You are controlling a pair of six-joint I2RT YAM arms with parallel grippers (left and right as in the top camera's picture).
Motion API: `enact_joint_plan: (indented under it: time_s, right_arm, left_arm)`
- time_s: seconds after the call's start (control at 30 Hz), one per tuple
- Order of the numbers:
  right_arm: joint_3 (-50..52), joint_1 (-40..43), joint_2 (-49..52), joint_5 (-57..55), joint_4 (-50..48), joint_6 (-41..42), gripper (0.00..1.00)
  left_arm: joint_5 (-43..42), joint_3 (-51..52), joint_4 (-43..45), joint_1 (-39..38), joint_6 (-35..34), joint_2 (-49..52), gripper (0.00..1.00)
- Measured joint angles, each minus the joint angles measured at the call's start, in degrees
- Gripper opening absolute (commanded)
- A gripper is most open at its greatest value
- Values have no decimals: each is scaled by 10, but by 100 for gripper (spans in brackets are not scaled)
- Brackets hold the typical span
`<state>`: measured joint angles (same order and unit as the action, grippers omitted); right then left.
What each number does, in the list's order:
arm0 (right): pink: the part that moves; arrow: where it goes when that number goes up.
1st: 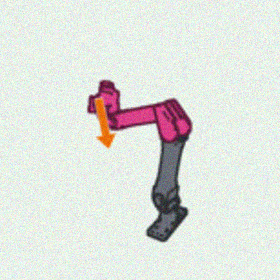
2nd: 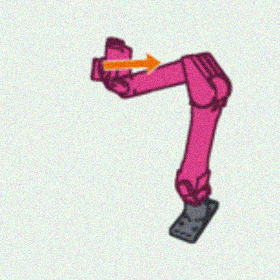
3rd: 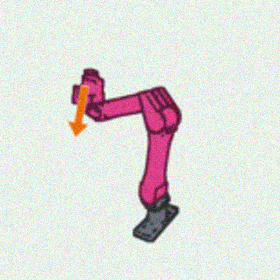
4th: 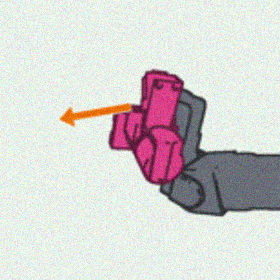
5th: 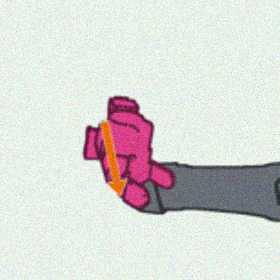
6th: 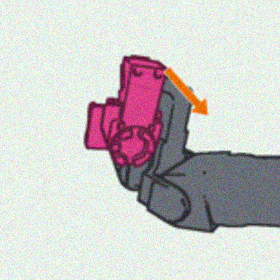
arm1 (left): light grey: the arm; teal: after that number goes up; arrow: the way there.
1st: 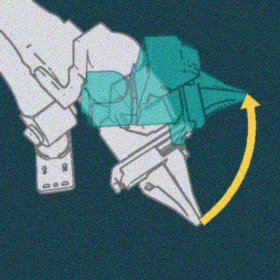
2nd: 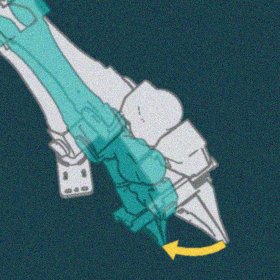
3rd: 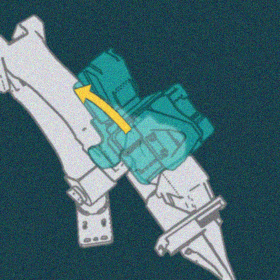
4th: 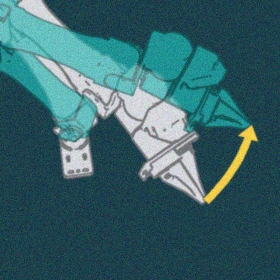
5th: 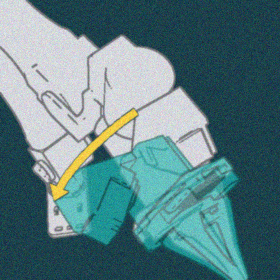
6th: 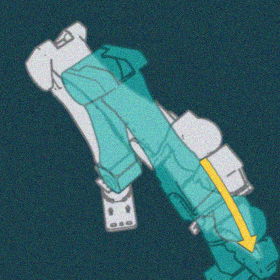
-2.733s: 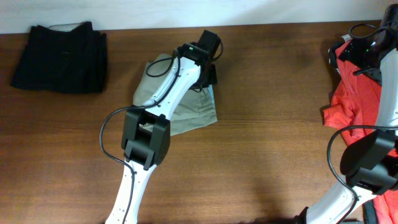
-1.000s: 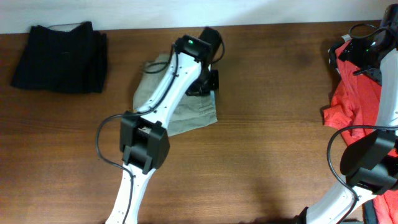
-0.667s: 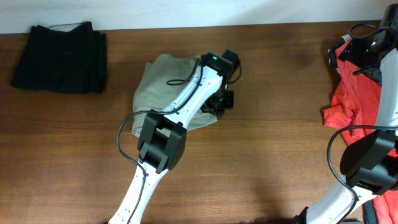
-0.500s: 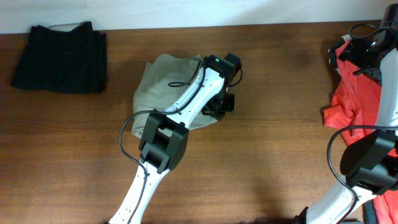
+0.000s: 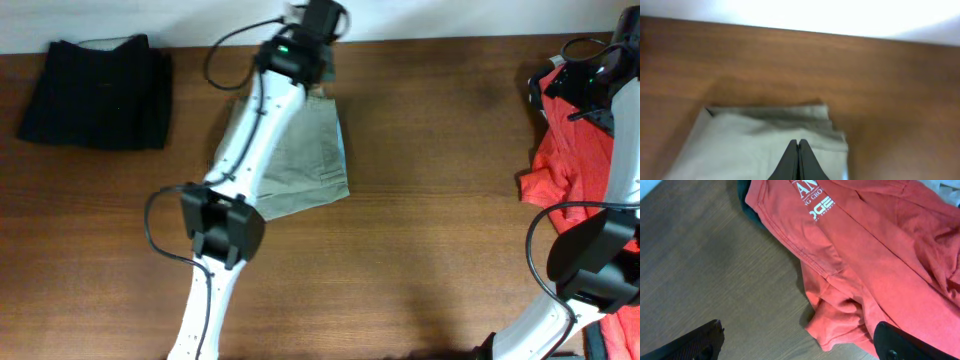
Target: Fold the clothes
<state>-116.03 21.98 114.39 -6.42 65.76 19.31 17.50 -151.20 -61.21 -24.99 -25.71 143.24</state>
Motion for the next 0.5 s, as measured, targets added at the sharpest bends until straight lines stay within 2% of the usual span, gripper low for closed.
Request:
enact_joint_plan:
  time_s: [0.17, 0.33, 0.5]
  right_arm:
    - [0, 0, 0, 0, 0, 0, 99]
    - [0, 0, 0, 0, 0, 0, 99]
    - [0, 0, 0, 0, 0, 0, 99]
  left_arm:
    - [-78, 0, 14, 42, 0, 83, 1]
    - [-99, 1, 58, 37, 0, 142, 2]
    - [-101, -5, 53, 38, 1, 162, 1]
